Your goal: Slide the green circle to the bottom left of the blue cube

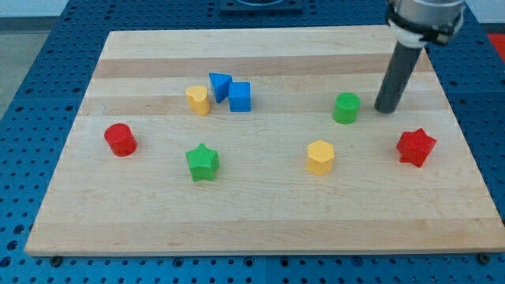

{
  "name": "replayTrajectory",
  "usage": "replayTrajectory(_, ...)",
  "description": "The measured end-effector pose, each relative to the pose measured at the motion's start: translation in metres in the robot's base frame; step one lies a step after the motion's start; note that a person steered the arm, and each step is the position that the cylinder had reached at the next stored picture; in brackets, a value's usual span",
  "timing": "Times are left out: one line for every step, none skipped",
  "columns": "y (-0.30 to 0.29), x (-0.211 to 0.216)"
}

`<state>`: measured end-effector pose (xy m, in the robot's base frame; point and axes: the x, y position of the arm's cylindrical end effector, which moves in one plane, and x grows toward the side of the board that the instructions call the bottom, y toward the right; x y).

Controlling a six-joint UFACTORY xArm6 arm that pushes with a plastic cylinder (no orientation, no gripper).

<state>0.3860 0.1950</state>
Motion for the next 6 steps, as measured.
replayTrajectory(-0.038,0.012)
replayTrajectory(-0.102,0.053)
replayTrajectory(-0.161,0.070)
replayTrajectory(-0.155,0.071)
replayTrajectory(-0.153,0.071)
replayTrajectory(-0.199,0.070)
